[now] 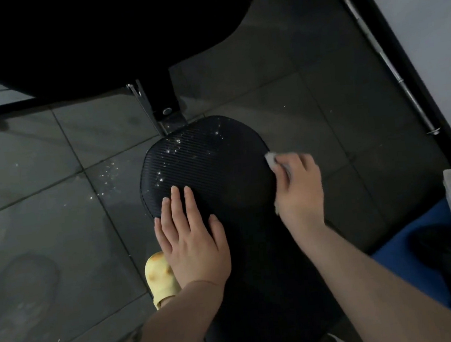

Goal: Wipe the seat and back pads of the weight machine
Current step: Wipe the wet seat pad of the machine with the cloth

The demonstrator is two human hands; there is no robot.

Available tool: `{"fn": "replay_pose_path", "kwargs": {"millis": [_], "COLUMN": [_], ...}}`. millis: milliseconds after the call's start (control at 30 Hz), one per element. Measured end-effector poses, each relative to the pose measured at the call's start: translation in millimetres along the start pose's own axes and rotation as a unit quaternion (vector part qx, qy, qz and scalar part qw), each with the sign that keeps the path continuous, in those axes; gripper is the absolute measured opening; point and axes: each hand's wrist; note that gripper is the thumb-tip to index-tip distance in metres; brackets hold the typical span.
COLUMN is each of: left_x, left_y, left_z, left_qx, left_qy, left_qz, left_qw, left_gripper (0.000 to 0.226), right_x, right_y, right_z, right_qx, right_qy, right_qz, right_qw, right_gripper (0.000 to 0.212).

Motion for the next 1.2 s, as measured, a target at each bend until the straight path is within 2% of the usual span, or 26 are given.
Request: {"fn": "replay_pose_path", "kwargs": {"millis": [100, 167, 200, 267, 333, 367, 400, 467, 500, 533, 567, 600, 700, 733, 767, 800, 833, 867, 900, 933, 967, 1000, 1067, 1100, 1167, 1200], "left_x": [0, 0, 0, 1, 1, 1, 2, 3, 4, 4, 4, 4, 1, 0, 0, -1, -1, -1, -1, -1, -1, -2, -3, -4, -4, -4], "left_y": [-1, 0, -2, -7, -9, -10, -10, -15, -20, -26, -33, -39, -44, -43, -43, -42, -42, -42, -42, -42, -41, -41, -42, -42, -42, -42], "left_z": [1, 1, 1, 0, 0, 0, 1, 1, 0, -2, -4, -7, -13, -13, -13, -12, -12, -12, -12, -12, -13, -13, -13, -13, -14, -14], "left_qx": [0.003, 0.003, 0.010, 0.047, 0.088, 0.096, 0.095, 0.078, 0.066, 0.051, 0.038, 0.029, 0.032, 0.037, 0.040, 0.042, 0.043, 0.043, 0.043, 0.043, 0.045, 0.045, 0.041, 0.038, 0.038, 0.042], "left_qy": [-0.003, 0.004, 0.011, 0.022, 0.024, 0.019, 0.012, 0.001, -0.006, -0.012, -0.018, -0.023, -0.031, -0.032, -0.034, -0.035, -0.036, -0.037, -0.037, -0.035, -0.034, -0.033, -0.034, -0.035, -0.036, -0.035], "left_qz": [-0.009, -0.030, -0.044, -0.080, -0.101, -0.102, -0.102, -0.099, -0.094, -0.088, -0.086, -0.091, -0.108, -0.111, -0.112, -0.114, -0.114, -0.115, -0.117, -0.120, -0.122, -0.123, -0.122, -0.120, -0.121, -0.126], "left_qw": [1.000, 1.000, 0.999, 0.995, 0.991, 0.990, 0.990, 0.992, 0.993, 0.995, 0.995, 0.995, 0.993, 0.993, 0.992, 0.992, 0.992, 0.992, 0.992, 0.991, 0.991, 0.991, 0.991, 0.991, 0.991, 0.990], "left_gripper": [0.061, 0.061, 0.062, 0.064, 0.067, 0.068, 0.068, 0.068, 0.068, 0.067, 0.066, 0.065, 0.064, 0.064, 0.064, 0.064, 0.064, 0.064, 0.064, 0.064, 0.064, 0.064, 0.064, 0.064, 0.065, 0.067], "right_x": [-1, -16, -25, -39, -47, -48, -46, -36, -33, -33, -37, -44, -63, -68, -70, -70, -68, -64, -60, -61, -65, -71, -86, -92, -95, -94], "right_y": [2, -14, -25, -45, -55, -56, -54, -42, -39, -41, -45, -51, -73, -80, -86, -88, -86, -80, -76, -75, -79, -86, -102, -109, -118, -117], "right_z": [-29, -29, -25, -6, 26, 41, 52, 56, 45, 28, 9, -8, -5, 12, 30, 47, 61, 69, 69, 61, 48, 34, 13, 9, 21, 35], "right_qx": [0.011, 0.135, 0.230, 0.384, 0.467, 0.450, 0.380, 0.151, 0.063, 0.044, 0.089, 0.176, 0.429, 0.474, 0.485, 0.453, 0.375, 0.270, 0.172, 0.117, 0.108, 0.135, 0.252, 0.321, 0.474, 0.533], "right_qy": [0.044, 0.013, -0.035, -0.158, -0.204, -0.185, -0.146, -0.040, -0.003, 0.013, -0.001, -0.037, -0.184, -0.206, -0.202, -0.178, -0.136, -0.083, -0.037, -0.007, -0.003, -0.026, -0.106, -0.156, -0.240, -0.248], "right_qz": [-0.019, -0.003, 0.004, -0.022, -0.096, -0.115, -0.120, -0.096, -0.091, -0.098, -0.102, -0.105, -0.078, -0.093, -0.116, -0.134, -0.142, -0.138, -0.123, -0.111, -0.105, -0.096, -0.073, -0.059, -0.054, -0.077], "right_qw": [0.999, 0.991, 0.973, 0.910, 0.855, 0.866, 0.905, 0.983, 0.994, 0.994, 0.991, 0.978, 0.881, 0.851, 0.843, 0.863, 0.906, 0.949, 0.977, 0.987, 0.989, 0.986, 0.959, 0.932, 0.845, 0.805], "right_gripper": [0.013, 0.014, 0.015, 0.017, 0.018, 0.019, 0.019, 0.020, 0.019, 0.019, 0.019, 0.019, 0.020, 0.021, 0.022, 0.021, 0.020, 0.018, 0.017, 0.017, 0.017, 0.017, 0.018, 0.017, 0.017, 0.020]}}
Point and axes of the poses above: each hand's wrist, its own z-axis towards the middle knuckle, its own x-axis out of the back of the hand, y = z × x, and after that the axes turned 4 degrees about z, right-handed
